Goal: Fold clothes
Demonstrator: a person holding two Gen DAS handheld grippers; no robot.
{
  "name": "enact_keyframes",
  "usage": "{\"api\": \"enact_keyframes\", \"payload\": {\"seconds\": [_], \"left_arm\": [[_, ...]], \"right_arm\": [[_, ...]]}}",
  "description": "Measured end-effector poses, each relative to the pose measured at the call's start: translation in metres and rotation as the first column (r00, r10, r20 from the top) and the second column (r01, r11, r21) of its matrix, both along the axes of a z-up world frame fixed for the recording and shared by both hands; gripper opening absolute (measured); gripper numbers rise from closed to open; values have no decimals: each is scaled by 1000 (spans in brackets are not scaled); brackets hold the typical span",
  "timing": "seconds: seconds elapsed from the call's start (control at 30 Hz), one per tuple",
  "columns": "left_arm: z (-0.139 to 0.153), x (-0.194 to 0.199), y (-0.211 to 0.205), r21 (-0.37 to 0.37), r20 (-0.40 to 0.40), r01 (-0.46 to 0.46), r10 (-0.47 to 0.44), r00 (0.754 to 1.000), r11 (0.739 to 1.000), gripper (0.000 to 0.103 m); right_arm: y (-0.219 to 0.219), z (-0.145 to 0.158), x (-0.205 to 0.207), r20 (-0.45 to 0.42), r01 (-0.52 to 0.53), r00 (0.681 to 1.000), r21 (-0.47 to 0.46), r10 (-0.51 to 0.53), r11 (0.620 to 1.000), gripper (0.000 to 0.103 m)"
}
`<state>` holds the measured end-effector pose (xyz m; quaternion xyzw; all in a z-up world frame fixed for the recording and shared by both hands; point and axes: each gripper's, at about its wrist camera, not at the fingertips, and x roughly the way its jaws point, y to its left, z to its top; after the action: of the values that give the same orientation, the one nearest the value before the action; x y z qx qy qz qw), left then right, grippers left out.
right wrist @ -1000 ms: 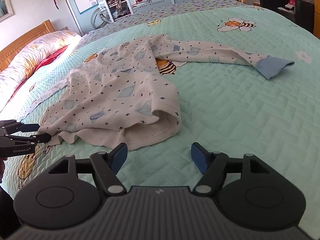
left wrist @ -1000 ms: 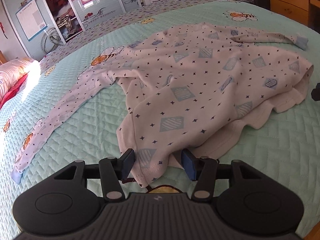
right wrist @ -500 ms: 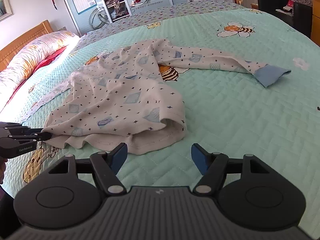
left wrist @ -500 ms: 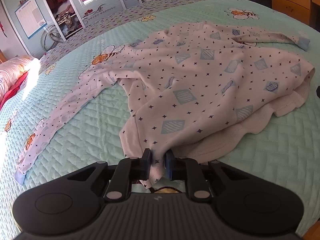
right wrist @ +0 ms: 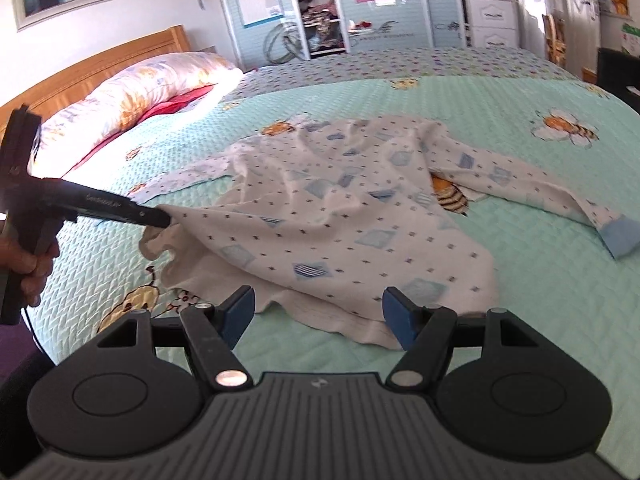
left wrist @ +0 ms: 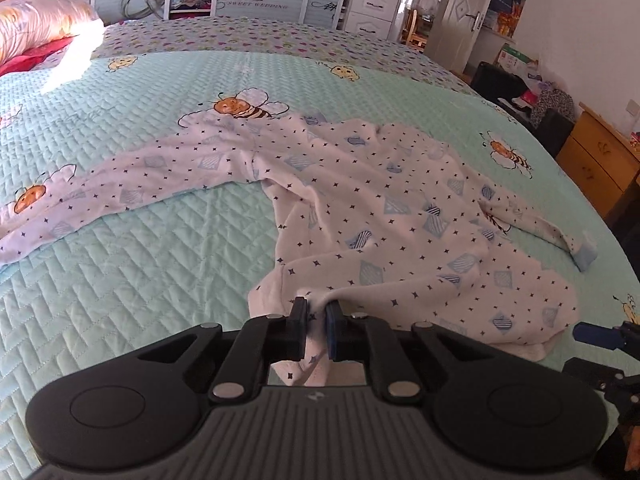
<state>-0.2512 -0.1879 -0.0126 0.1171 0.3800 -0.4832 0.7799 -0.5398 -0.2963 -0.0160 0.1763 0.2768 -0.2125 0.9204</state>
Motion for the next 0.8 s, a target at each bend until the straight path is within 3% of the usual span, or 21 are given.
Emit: {"api": "enact_keyframes", "payload": {"seconds": [0.2, 0.37, 0.5, 0.53, 0.6, 0.63, 0.67, 0.8], "left_arm": [[5, -2, -1, -25, -26, 35, -35, 999, 999, 9], [12, -4, 0, -44, -26, 51, -52, 998, 998, 9], [10, -2, 4, -48, -35, 53, -55, 998, 997, 9], [8, -2, 5, -46, -41, 51, -53, 998, 998, 9], [4, -1, 6, -44, -47, 54, -56, 997, 998, 9], [2, -2, 7, -40, -43, 54, -56, 998, 998, 9], [1, -3, 7, -37, -38, 53, -55, 998, 998, 9], [-3, -5, 11, -47, -21, 43, -44, 999, 998, 9]], "right_arm": [[24, 7, 56, -36, -138, 990, -164, 134, 977, 71], [36, -1, 101, -100, -259, 966, -307, 240, 916, 71], [33, 3, 117, -89, -306, 952, -295, 293, 905, 70], [31, 6, 119, -76, -313, 949, -283, 304, 907, 66], [26, 12, 122, -48, -315, 949, -231, 313, 920, 42], [22, 15, 123, -33, -311, 950, -195, 311, 930, 21], [19, 18, 123, -14, -305, 951, -165, 307, 938, 11], [7, 28, 124, 58, -285, 956, -43, 287, 958, 11]]}}
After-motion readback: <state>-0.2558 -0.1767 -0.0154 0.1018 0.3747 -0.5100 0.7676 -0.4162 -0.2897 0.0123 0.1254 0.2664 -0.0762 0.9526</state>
